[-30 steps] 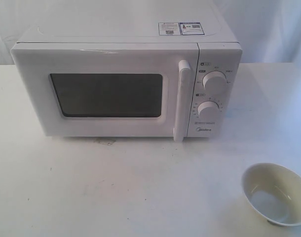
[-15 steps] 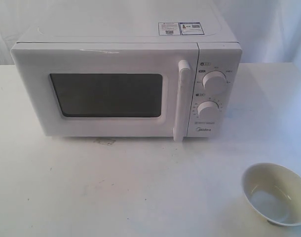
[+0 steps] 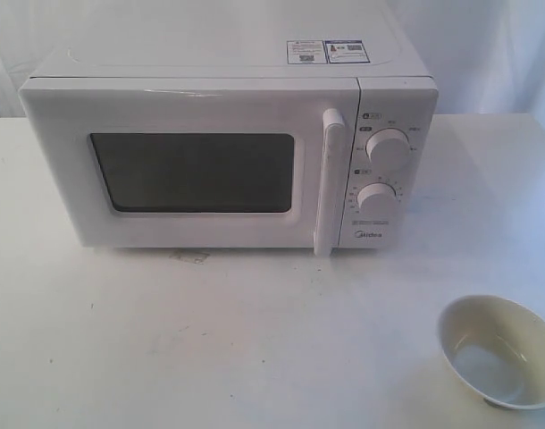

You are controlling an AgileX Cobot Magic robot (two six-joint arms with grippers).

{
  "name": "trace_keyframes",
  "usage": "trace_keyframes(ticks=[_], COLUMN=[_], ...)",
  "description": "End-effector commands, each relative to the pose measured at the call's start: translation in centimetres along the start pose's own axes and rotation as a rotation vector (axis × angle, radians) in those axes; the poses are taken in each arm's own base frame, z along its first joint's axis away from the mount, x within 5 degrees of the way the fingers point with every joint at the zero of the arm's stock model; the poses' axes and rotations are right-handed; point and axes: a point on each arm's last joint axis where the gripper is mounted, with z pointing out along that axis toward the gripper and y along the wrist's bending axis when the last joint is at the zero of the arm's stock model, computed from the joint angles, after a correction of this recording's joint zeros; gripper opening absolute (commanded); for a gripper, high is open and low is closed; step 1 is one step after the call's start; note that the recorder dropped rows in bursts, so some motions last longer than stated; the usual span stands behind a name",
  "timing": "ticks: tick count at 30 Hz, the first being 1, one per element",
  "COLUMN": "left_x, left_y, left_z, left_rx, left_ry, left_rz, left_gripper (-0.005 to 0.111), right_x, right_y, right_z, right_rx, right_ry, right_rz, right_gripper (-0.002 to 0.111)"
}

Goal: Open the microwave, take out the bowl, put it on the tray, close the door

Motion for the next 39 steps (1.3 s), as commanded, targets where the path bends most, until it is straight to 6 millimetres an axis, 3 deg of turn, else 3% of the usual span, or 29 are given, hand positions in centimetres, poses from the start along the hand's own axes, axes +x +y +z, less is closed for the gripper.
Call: trace_keyframes(ticks=[1, 15, 22, 30, 39], left_x=[0.1, 0.1, -0.2, 4.9, 11.3], left_y=[0.0, 0.0, 0.8, 3.0, 3.2], left_z=[-0.1, -0.1, 2.9, 8.9, 13.0], left_rx=[0.004, 0.003, -0.084, -0.341, -0.359], left_ry=[-0.003, -0.011, -0.282, -0.454, -0.408], left_rz=[0.002, -0.004, -0.002, -0.093, -0.129], left_gripper=[0.0, 0.0, 0.0, 0.0, 0.0], right_x=[0.2, 0.2, 0.2, 0.2, 0.2], right_y=[0.0, 0.0, 0.0, 0.0, 0.0], right_z=[0.0, 0.0, 0.0, 0.0, 0.0], right_rx=[0.005, 0.006, 0.006, 0.006, 0.006], right_ry=[-0.001, 0.0, 0.0, 0.0, 0.0], right_rz=[0.01, 0.007, 0.007, 0.007, 0.007], right_gripper=[0.0, 0.0, 0.0, 0.0, 0.0])
